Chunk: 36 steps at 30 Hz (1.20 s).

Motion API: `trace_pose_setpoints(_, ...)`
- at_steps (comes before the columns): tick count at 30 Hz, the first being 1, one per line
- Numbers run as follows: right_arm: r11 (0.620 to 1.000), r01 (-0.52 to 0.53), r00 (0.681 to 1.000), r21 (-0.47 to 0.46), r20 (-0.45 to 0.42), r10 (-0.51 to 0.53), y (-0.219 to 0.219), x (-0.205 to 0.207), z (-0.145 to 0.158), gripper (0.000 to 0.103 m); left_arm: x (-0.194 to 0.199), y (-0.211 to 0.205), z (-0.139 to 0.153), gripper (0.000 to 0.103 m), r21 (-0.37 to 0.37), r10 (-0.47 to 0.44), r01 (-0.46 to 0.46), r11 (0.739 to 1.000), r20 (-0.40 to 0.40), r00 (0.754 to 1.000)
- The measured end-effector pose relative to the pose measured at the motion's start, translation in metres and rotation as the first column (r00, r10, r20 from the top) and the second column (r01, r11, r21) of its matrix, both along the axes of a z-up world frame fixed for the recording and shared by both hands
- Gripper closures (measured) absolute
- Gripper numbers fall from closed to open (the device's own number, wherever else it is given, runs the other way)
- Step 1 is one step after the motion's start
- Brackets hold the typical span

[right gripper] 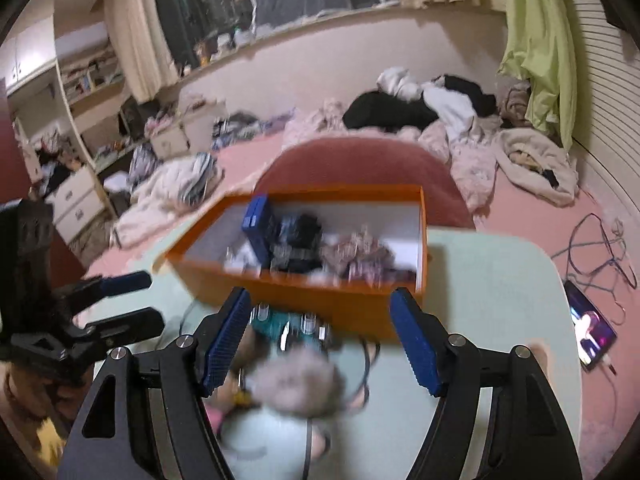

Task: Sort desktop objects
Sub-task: 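Reach the right gripper toward the white fluffy ball on the table, then grasp the cartoon keychain figure with the left gripper while the right grasps the white fluffy ball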

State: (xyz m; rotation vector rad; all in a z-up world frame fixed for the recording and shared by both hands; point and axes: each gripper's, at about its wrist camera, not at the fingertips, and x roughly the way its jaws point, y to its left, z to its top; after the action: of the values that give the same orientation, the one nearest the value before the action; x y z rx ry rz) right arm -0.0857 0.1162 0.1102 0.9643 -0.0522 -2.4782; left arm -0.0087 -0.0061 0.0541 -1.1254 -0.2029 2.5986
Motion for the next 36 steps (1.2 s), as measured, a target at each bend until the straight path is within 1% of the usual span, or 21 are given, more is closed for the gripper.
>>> trace_pose_setpoints(2, 0.999, 0.000, 0.999, 0.045, 0.035, -0.002, 0.000, 0.009, -0.009, 0.031, 0.001, 0.001, -0.013, 0.001, 0.003, -0.002, 0.002, 1.000, 0.082, 0.997)
trace_pose_setpoints(3, 0.998, -0.001, 0.999, 0.056, 0.051, -0.002, 0.000, 0.012, -0.013, 0.031, 0.003, 0.001, -0.020, 0.001, 0.024, -0.009, 0.006, 1.000, 0.110, 0.994)
trace_pose_setpoints(5, 0.996, 0.003, 0.994, 0.087, 0.111, -0.012, 0.001, 0.016, -0.026, 0.031, 0.007, 0.002, -0.032, 0.002, 0.025, 0.003, -0.006, 1.000, 0.144, 0.990)
trace_pose_setpoints(6, 0.994, 0.009, 0.990, 0.106, 0.142, -0.024, 0.001, 0.017, -0.034, 0.031, 0.010, 0.004, -0.033, 0.001, 0.002, 0.003, -0.004, 1.000, 0.115, 0.993)
trace_pose_setpoints(7, 0.991, 0.016, 0.983, 0.131, 0.177, -0.039, 0.001, 0.016, -0.042, 0.030, 0.012, 0.009, -0.036, 0.001, -0.037, 0.006, -0.001, 0.999, 0.115, 0.993)
trace_pose_setpoints(8, 0.985, 0.028, 0.980, 0.168, 0.190, -0.060, -0.001, 0.014, -0.050, 0.029, 0.012, 0.014, -0.037, 0.001, -0.077, 0.000, 0.009, 0.997, 0.109, 0.994)
trace_pose_setpoints(9, 0.980, 0.037, 0.980, 0.193, 0.184, -0.073, -0.001, 0.013, -0.052, 0.025, 0.012, 0.021, -0.039, 0.001, -0.126, -0.005, 0.018, 0.992, 0.108, 0.994)
trace_pose_setpoints(10, 0.974, 0.033, 0.979, 0.224, 0.188, -0.076, -0.005, 0.009, -0.057, 0.022, 0.011, 0.028, -0.041, 0.001, -0.175, -0.007, 0.027, 0.984, 0.110, 0.994)
trace_pose_setpoints(11, 0.965, 0.030, 0.980, 0.262, 0.183, -0.081, -0.010, 0.008, -0.061, 0.022, 0.010, 0.034, -0.043, 0.001, -0.225, -0.009, 0.034, 0.974, 0.112, 0.994)
trace_pose_setpoints(12, 0.960, 0.026, 0.981, 0.279, 0.177, -0.078, -0.014, 0.007, -0.064, 0.020, 0.010, 0.040, -0.046, 0.000, -0.278, -0.012, 0.043, 0.960, 0.113, 0.993)
trace_pose_setpoints(13, 0.961, 0.016, 0.981, 0.276, 0.179, -0.068, -0.016, 0.006, -0.066, 0.018, 0.011, 0.043, -0.046, 0.000, -0.266, -0.035, 0.063, 0.962, 0.110, 0.993)
trace_pose_setpoints(14, 0.960, 0.010, 0.982, 0.280, 0.179, -0.063, -0.017, 0.005, -0.068, 0.017, 0.011, 0.044, -0.046, 0.000, -0.271, -0.045, 0.073, 0.960, 0.107, 0.993)
trace_pose_setpoints(17, 0.961, 0.005, 0.981, 0.275, 0.186, -0.058, -0.016, 0.000, -0.076, 0.014, 0.011, 0.044, -0.046, 0.000, -0.266, -0.049, 0.076, 0.961, 0.108, 0.993)
trace_pose_setpoints(20, 0.960, -0.007, 0.980, 0.279, 0.193, -0.049, -0.019, -0.002, -0.078, 0.006, 0.011, 0.044, -0.047, 0.000, -0.266, -0.048, 0.075, 0.961, 0.108, 0.993)
trace_pose_setpoints(21, 0.960, -0.017, 0.979, 0.281, 0.201, -0.041, -0.021, -0.003, -0.078, 0.001, 0.011, 0.043, -0.046, 0.000, -0.267, -0.048, 0.075, 0.961, 0.107, 0.993)
trace_pose_setpoints(31, 0.959, -0.026, 0.978, 0.282, 0.204, -0.034, -0.019, -0.005, -0.079, 0.001, 0.014, 0.042, -0.043, 0.000, -0.269, -0.043, 0.070, 0.961, 0.107, 0.993)
trace_pose_setpoints(36, 0.960, -0.025, 0.979, 0.280, 0.202, -0.034, -0.016, -0.003, -0.074, 0.001, 0.014, 0.041, -0.042, 0.000, -0.271, -0.034, 0.062, 0.961, 0.104, 0.994)
